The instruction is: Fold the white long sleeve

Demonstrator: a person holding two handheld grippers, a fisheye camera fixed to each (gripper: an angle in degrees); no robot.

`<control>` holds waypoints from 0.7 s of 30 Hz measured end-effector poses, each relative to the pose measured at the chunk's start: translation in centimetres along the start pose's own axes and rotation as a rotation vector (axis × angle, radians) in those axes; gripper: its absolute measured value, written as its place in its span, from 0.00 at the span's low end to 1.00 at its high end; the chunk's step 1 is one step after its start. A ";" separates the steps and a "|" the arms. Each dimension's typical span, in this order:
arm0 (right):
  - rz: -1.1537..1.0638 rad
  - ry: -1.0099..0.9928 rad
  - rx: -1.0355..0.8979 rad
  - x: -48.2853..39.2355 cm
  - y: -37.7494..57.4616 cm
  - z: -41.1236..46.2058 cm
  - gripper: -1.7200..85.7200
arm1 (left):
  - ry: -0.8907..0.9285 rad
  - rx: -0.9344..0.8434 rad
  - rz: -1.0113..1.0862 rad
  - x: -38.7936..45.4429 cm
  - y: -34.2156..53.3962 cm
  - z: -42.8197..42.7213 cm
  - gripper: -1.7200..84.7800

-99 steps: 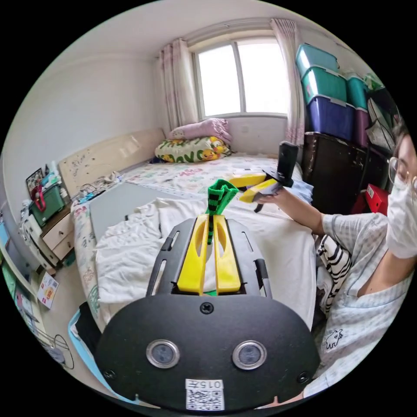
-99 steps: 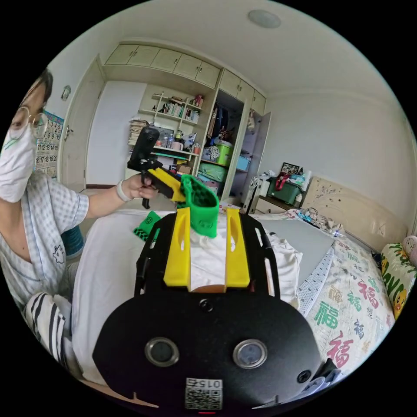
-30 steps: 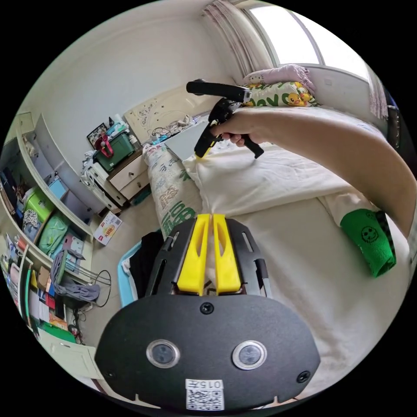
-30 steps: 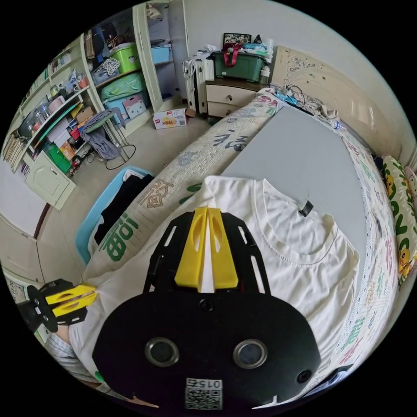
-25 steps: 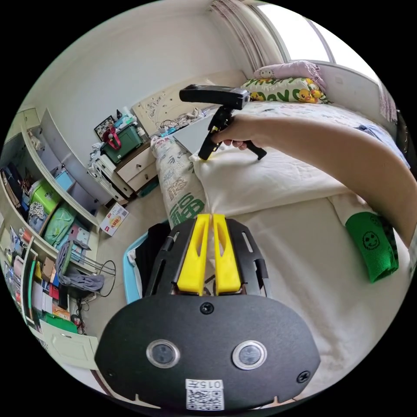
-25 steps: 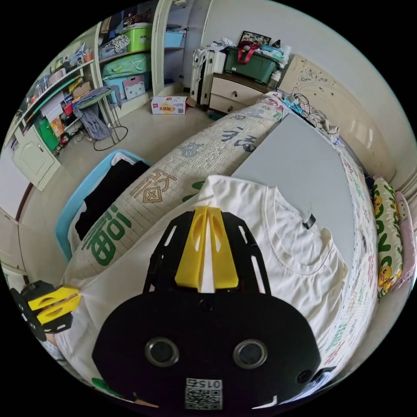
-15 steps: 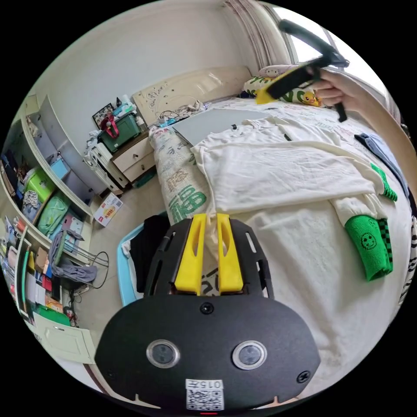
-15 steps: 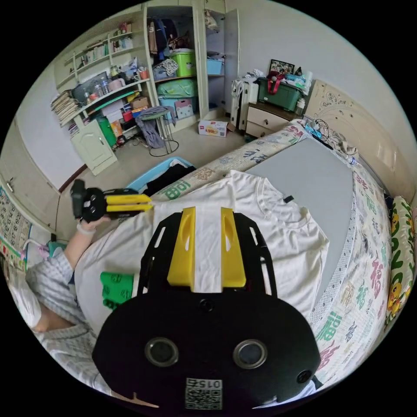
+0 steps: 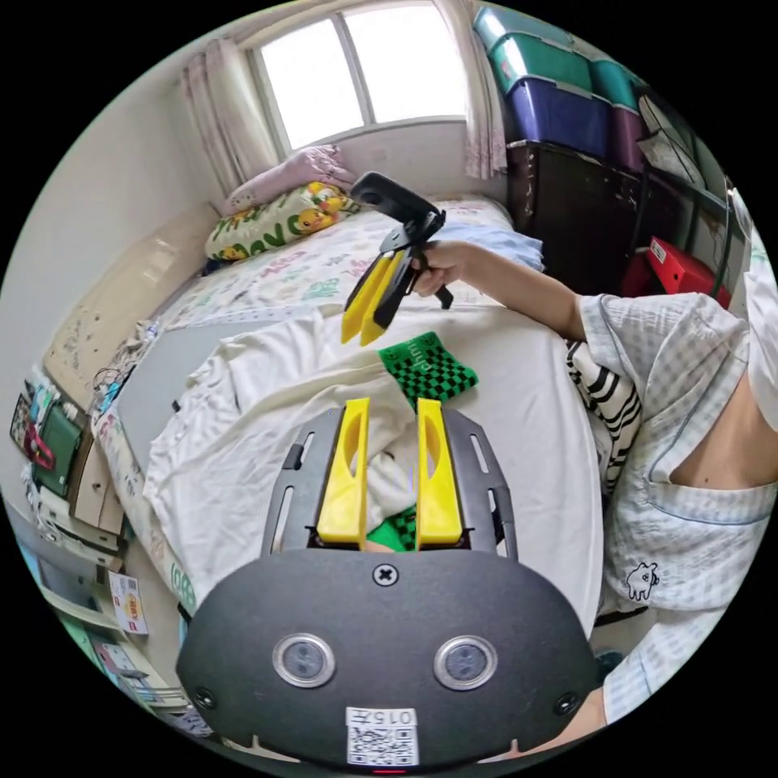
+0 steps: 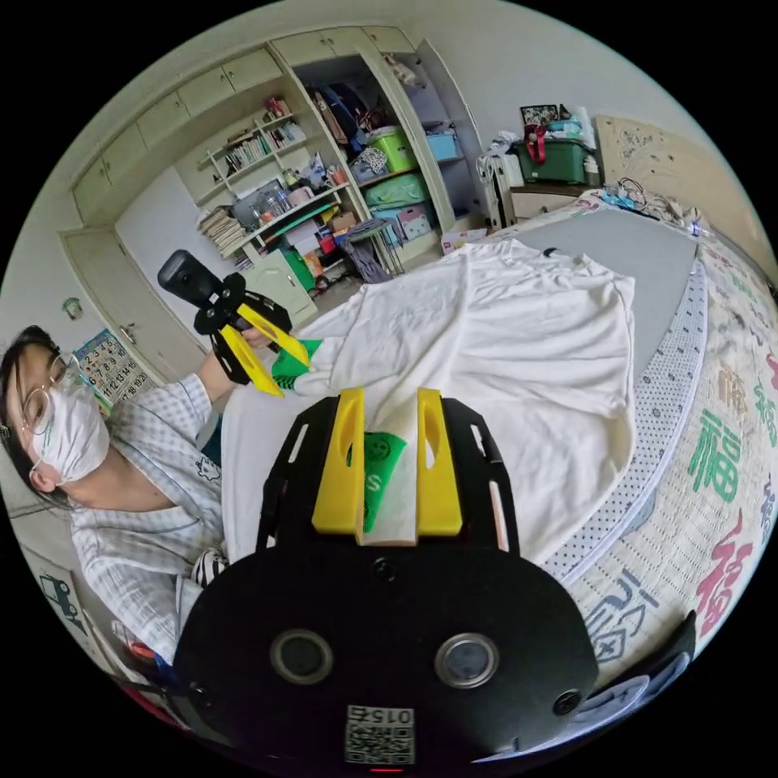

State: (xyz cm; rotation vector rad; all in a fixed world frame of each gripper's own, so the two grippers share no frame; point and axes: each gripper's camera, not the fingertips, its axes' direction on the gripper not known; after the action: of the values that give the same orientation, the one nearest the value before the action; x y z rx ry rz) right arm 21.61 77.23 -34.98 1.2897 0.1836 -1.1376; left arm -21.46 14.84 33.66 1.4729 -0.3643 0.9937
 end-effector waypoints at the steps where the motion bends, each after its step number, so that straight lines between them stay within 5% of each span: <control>1: 0.012 0.020 -0.025 0.8 0.4 -0.1 0.13 | 0.003 0.000 -0.006 0.5 -0.8 1.8 0.12; 9: 0.012 0.050 -0.150 0.9 0.5 1.8 0.10 | -0.089 -0.066 0.066 7.2 -2.0 6.3 0.10; 21: 0.025 0.091 0.096 -0.5 2.4 -2.2 0.05 | -0.152 0.058 0.042 12.7 -0.7 4.1 0.03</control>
State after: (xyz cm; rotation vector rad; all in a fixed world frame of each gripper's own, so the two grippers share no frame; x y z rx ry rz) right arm 24.19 78.98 -33.80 1.4271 0.1814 -1.0776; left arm -12.18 15.39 43.24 1.6034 -0.4808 0.9343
